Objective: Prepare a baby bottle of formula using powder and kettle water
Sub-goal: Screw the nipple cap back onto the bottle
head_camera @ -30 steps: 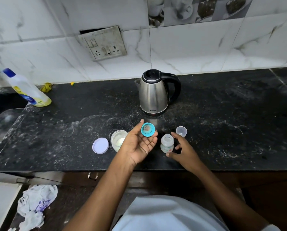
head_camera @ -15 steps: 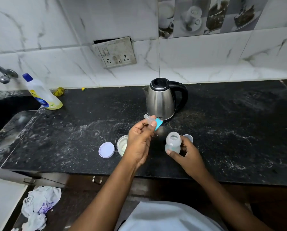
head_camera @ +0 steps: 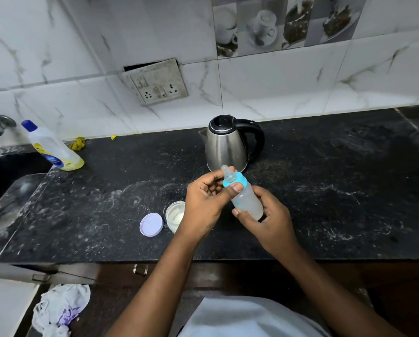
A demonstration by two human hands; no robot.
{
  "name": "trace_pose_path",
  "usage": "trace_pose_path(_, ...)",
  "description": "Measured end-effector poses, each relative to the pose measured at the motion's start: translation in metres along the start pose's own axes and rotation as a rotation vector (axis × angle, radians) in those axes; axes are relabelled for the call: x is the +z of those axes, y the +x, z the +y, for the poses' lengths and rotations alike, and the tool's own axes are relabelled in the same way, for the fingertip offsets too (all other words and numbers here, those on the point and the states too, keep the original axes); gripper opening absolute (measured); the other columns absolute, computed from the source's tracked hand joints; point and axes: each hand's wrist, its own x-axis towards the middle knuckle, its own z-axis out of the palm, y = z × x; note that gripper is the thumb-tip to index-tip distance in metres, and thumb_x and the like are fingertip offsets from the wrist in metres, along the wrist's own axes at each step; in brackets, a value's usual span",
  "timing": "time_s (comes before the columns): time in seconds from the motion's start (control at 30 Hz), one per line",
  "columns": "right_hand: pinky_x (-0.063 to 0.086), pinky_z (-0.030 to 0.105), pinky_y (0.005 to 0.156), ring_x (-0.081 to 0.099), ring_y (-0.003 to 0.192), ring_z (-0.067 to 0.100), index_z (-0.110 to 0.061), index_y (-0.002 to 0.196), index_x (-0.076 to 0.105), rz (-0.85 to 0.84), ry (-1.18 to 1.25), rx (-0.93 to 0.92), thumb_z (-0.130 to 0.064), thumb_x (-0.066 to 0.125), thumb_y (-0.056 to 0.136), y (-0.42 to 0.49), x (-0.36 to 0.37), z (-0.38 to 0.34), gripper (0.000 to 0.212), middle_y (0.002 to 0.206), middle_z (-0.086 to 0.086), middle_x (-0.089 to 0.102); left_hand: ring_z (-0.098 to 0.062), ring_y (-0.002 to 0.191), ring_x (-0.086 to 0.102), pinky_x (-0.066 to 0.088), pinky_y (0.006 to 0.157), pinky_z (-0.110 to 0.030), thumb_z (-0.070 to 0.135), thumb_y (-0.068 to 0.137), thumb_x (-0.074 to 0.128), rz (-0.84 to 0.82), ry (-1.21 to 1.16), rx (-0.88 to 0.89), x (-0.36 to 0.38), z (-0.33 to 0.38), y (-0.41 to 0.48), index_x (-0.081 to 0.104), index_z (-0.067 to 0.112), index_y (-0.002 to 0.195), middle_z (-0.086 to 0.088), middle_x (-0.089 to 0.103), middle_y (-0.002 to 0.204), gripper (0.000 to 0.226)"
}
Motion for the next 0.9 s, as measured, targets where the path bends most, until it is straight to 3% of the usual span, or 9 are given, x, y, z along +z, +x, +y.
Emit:
trace_pose_path(0.13,0.061,0.052,0.083,0.073,0.100,0.024,-0.037,0.122,0.068,-0.017,0.143,0.045,-0.037,0.082,0.084,-0.002,-0.001,-0.004,0.041,0.110,-0.005,0.075,-0.019,0.118,0.072,0.059,0.099,-0.034,0.010,0.086,0.083,-0.118,0.059,-0.029,-0.007,0.003,0.005,0.071,0.014,0.128,-0.005,0.076,0.128,0.044)
trace_pose_path(0.23,0.061,0.047,0.092,0.074,0.105,0.024,-0.041,0.118,0.072,-0.080,0.330,0.137,-0.019,0.084,0.086,-0.005,0.001,-0.010,0.041,0.113,-0.002,0.077,-0.028,0.135,0.062,0.050,0.114,-0.042,0.000,0.095,0.069,-0.322,-0.004,-0.127,-0.019,0.010,0.010,0.047,0.010,0.153,-0.015,0.068,0.140,0.063)
trace_pose_path(0.3,0.060,0.044,0.093,0.074,0.105,0.025,-0.041,0.117,0.073,-0.089,0.348,0.142,-0.010,0.082,0.087,-0.006,0.004,-0.014,0.043,0.113,-0.004,0.078,-0.024,0.147,0.051,0.045,0.119,-0.040,0.002,0.092,0.066,-0.381,-0.076,-0.186,-0.020,0.014,0.012,0.041,0.014,0.157,-0.011,0.059,0.153,0.070)
trace_pose_path(0.4,0.060,0.041,0.094,0.073,0.107,0.025,-0.043,0.120,0.071,-0.071,0.377,0.136,-0.021,0.081,0.085,-0.003,0.006,-0.020,0.042,0.115,-0.003,0.077,-0.004,0.132,0.057,0.052,0.105,-0.027,0.023,0.080,0.080,-0.222,0.006,-0.132,-0.006,0.016,0.008,0.038,0.022,0.158,0.001,0.054,0.150,0.089)
trace_pose_path(0.5,0.060,0.046,0.094,0.073,0.108,0.025,-0.050,0.119,0.070,-0.066,0.364,0.132,-0.033,0.080,0.082,-0.002,0.005,-0.022,0.042,0.115,-0.003,0.077,-0.011,0.100,0.066,0.056,0.093,-0.029,0.023,0.073,0.089,-0.041,0.093,-0.007,0.002,0.006,0.005,0.040,0.025,0.154,-0.008,0.065,0.115,0.095)
trace_pose_path(0.57,0.060,0.052,0.093,0.073,0.106,0.027,-0.055,0.117,0.069,-0.066,0.348,0.135,-0.035,0.080,0.082,-0.003,0.004,-0.021,0.042,0.114,-0.001,0.076,-0.017,0.110,0.068,0.054,0.101,-0.033,0.010,0.079,0.080,-0.084,0.014,0.000,0.000,0.004,0.003,0.038,0.027,0.155,-0.006,0.074,0.118,0.089)
trace_pose_path(0.67,0.059,0.055,0.094,0.072,0.109,0.027,-0.051,0.121,0.068,-0.057,0.353,0.141,-0.034,0.080,0.084,-0.005,0.003,-0.020,0.043,0.116,0.000,0.075,-0.014,0.137,0.055,0.050,0.106,-0.031,0.011,0.076,0.075,-0.167,-0.041,-0.033,0.003,0.007,0.000,0.036,0.037,0.154,0.000,0.058,0.150,0.091)
trace_pose_path(0.8,0.060,0.047,0.096,0.073,0.112,0.024,-0.033,0.127,0.066,-0.081,0.393,0.163,-0.010,0.081,0.089,-0.005,0.003,-0.021,0.047,0.119,-0.001,0.076,-0.015,0.111,0.068,0.056,0.098,-0.033,0.001,0.079,0.082,-0.088,0.011,-0.008,0.007,0.004,0.001,0.029,0.032,0.160,-0.004,0.072,0.121,0.102)
trace_pose_path(0.9,0.060,0.042,0.095,0.073,0.112,0.022,-0.029,0.128,0.064,-0.085,0.401,0.157,-0.006,0.079,0.088,-0.006,0.001,-0.022,0.048,0.119,-0.003,0.076,-0.013,0.119,0.065,0.056,0.099,-0.030,-0.003,0.080,0.069,-0.154,-0.121,-0.063,0.008,0.010,-0.002,0.031,0.036,0.155,-0.005,0.068,0.138,0.093)
